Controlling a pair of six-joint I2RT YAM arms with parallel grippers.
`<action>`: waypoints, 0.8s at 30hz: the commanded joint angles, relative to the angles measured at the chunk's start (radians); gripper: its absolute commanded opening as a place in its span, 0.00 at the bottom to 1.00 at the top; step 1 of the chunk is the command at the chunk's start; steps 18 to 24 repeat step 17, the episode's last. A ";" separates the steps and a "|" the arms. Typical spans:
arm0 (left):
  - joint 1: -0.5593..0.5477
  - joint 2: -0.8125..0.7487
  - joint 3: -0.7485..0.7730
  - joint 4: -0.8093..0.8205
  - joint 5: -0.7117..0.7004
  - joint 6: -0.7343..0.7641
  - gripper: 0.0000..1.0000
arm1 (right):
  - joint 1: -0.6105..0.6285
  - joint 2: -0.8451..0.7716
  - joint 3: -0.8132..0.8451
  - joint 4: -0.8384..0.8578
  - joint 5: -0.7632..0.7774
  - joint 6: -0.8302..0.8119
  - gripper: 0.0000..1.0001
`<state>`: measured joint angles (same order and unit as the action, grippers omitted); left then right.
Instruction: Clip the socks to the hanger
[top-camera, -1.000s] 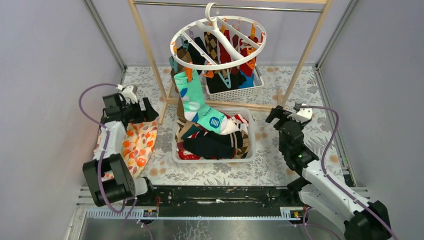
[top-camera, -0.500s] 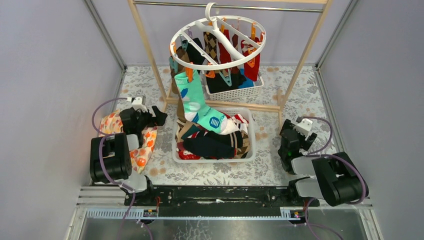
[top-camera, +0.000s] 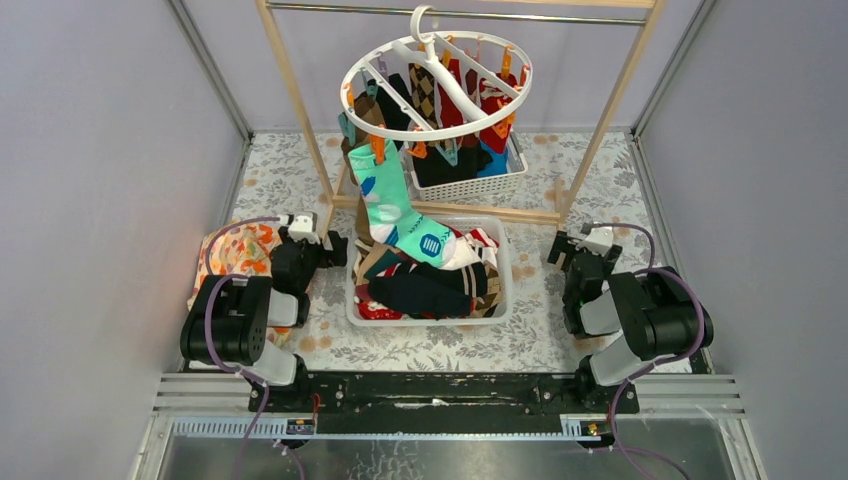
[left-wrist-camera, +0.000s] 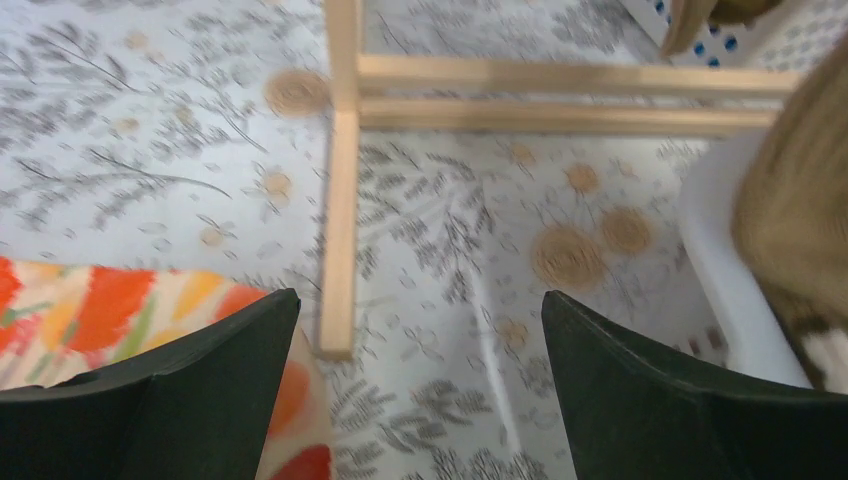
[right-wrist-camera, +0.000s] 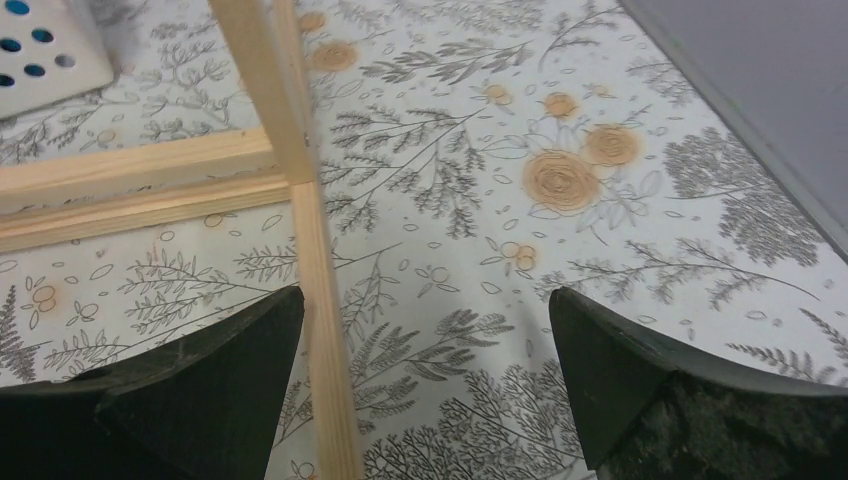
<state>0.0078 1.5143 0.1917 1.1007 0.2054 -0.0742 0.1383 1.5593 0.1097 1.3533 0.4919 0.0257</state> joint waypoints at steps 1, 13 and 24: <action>-0.003 0.009 0.066 0.071 -0.153 0.022 0.99 | -0.010 -0.006 0.124 -0.105 -0.093 -0.040 1.00; -0.003 0.009 0.065 0.073 -0.150 0.023 0.99 | -0.017 -0.004 0.116 -0.079 -0.105 -0.041 1.00; -0.003 0.008 0.066 0.071 -0.158 0.025 0.99 | -0.017 -0.004 0.116 -0.079 -0.104 -0.041 1.00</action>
